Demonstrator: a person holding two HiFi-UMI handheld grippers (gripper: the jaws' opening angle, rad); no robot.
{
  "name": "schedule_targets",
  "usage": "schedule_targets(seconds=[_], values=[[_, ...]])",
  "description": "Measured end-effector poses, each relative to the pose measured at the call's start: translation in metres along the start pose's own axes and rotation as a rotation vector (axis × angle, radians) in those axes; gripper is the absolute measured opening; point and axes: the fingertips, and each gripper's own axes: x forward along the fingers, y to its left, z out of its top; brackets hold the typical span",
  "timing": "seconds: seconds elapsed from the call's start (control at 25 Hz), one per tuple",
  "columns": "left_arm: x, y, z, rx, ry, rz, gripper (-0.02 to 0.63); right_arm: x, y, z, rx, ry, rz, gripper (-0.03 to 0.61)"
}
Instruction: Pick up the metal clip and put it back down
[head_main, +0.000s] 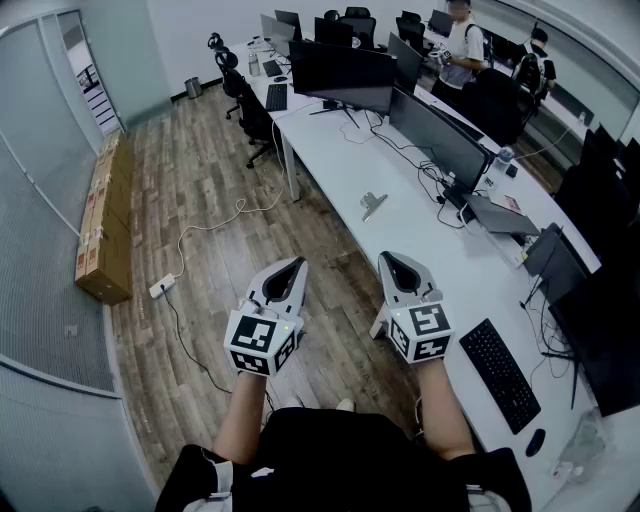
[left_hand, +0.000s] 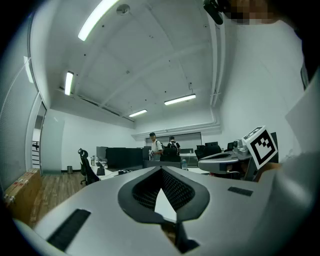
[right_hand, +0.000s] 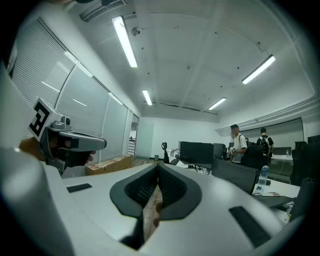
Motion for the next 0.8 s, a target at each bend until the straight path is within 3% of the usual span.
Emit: schedule_targets(seconds=[0.8], values=[[0.022,-0.036,-0.012,0.007,0.028,-0.017,0.011,-0.019,-0.030,-0.027,0.028,0.040,0.006,0.025]])
